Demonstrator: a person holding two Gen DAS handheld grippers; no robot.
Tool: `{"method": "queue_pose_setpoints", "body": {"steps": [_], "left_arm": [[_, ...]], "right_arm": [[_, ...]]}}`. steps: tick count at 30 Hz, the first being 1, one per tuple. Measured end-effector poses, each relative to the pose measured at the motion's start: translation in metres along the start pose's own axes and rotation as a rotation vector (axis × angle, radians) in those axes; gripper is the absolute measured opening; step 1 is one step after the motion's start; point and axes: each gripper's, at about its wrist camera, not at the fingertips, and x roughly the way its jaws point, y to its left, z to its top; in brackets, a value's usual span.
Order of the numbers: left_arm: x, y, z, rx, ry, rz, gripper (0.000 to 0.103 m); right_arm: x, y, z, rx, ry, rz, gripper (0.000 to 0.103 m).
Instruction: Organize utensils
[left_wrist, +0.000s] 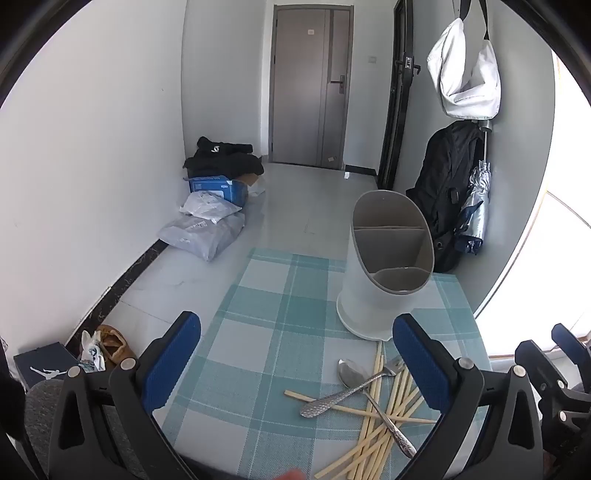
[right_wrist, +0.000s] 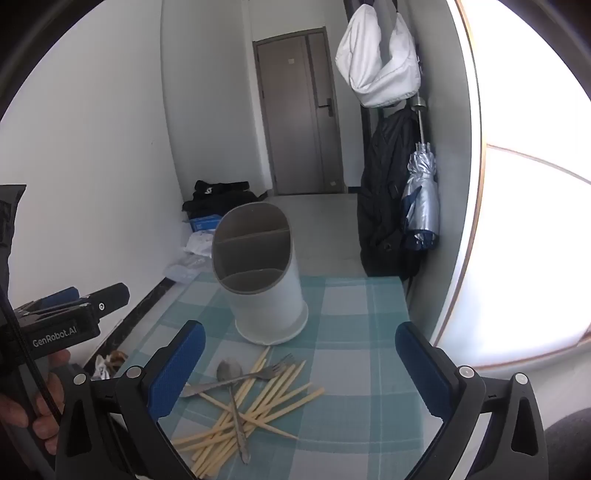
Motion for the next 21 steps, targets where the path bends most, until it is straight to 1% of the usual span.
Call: {"method": "queue_pose_setpoints", "body": {"steps": [5,6,9,16,21], "left_arm": [[0.004,0.005,0.004,-0.028,0.013,-0.017,0.102],[-0.003,-0.001,0.0,0.008,-0.012,-0.01,0.102],[-0.007,0.001,0.001,0.005,-0.026,-0.02,0.102],[-0.005,-0.001,0.001,0.011,-0.002,-0.017,0.102],[-0.003,-0.002,0.0,0.013,-0.001,-0.02,0.102]], "right_arm": [[-0.002,0.0,0.0,0.0,-0.004,0.009,0.103],[-0.001,-0.001,0.001,0.0,-0.001,0.009,0.103],[0.001,-0.002,0.002,-0.001,0.007,0.008,0.103],[-0.001,0.001,-0.001,0.002,-0.004,-0.007,0.103],[-0.004,0.002,0.0,0.002,-0.016,-0.016,0.103]]}}
